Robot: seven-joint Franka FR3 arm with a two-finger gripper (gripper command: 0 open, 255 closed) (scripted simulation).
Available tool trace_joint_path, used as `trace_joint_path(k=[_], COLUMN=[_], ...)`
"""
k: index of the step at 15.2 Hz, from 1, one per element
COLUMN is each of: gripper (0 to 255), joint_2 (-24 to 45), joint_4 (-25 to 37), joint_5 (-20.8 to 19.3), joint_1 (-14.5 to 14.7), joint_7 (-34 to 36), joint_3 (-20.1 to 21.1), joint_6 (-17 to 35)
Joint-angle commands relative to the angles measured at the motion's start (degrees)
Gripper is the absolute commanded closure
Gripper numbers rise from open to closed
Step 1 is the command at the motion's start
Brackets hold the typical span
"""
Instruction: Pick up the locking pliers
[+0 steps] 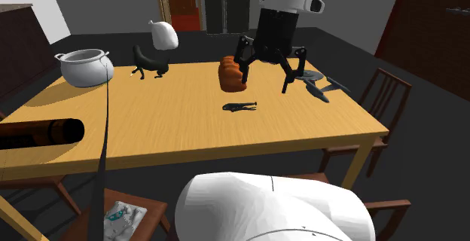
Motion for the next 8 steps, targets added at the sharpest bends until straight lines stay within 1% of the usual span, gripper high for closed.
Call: trace_joint_path(k=[1,8], gripper=[0,0], joint_2=[0.0,10.7], joint_4=[0.0,-0.3], joint_5=[0.0,5.7], joint_1=[0.0,-0.6], joint_7=[0.0,13.5], joint_3=[0.0,6.8], joint_6=[0.0,12.2])
